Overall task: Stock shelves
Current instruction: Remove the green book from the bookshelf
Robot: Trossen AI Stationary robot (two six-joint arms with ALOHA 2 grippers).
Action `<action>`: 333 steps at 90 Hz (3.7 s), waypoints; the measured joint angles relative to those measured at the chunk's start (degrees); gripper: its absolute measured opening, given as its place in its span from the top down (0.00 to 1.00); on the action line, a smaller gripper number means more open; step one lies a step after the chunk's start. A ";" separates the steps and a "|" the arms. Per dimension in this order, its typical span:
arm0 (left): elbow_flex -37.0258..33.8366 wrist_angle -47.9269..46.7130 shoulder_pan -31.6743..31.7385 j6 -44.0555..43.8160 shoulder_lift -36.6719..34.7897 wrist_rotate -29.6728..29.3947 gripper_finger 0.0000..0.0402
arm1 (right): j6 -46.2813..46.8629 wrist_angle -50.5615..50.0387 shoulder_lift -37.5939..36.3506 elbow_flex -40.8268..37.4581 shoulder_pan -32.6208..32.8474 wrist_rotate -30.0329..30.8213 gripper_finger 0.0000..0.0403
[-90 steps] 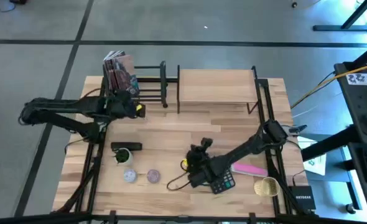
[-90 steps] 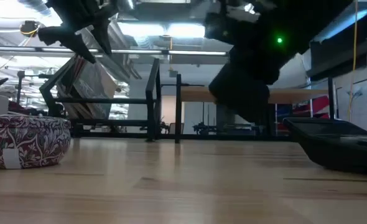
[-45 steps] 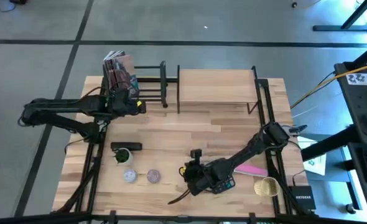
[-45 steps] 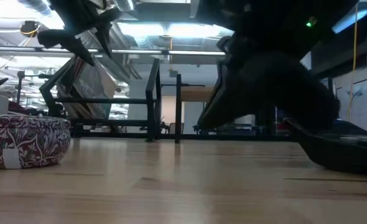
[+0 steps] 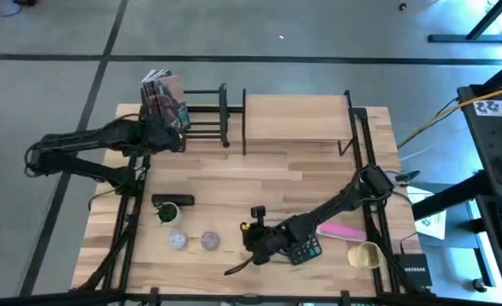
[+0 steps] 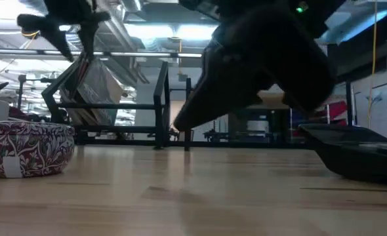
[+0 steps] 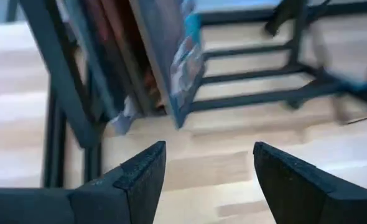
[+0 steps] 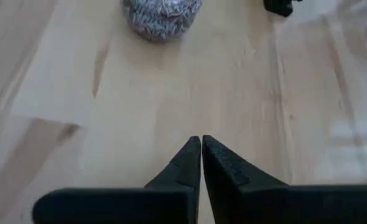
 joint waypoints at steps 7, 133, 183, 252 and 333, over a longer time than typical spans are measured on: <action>-1.98 0.40 1.79 -0.66 0.81 -1.52 0.44 | -0.20 0.02 0.00 -0.02 -0.32 -0.06 1.00; -2.72 10.64 16.88 11.29 12.06 -5.51 0.96 | 0.26 -1.36 0.02 -0.04 -0.16 -1.59 1.00; 10.90 12.33 7.59 17.93 10.35 -11.96 1.00 | 0.65 -1.79 0.02 -0.04 -0.16 -1.59 1.00; 17.47 9.86 -50.02 -33.11 18.61 -18.26 1.00 | 31.83 -46.70 -4.21 -0.11 10.99 33.12 1.00; -17.42 79.28 -38.50 -21.47 32.82 2.58 0.99 | 42.79 -49.66 -19.87 -0.07 27.69 41.16 1.00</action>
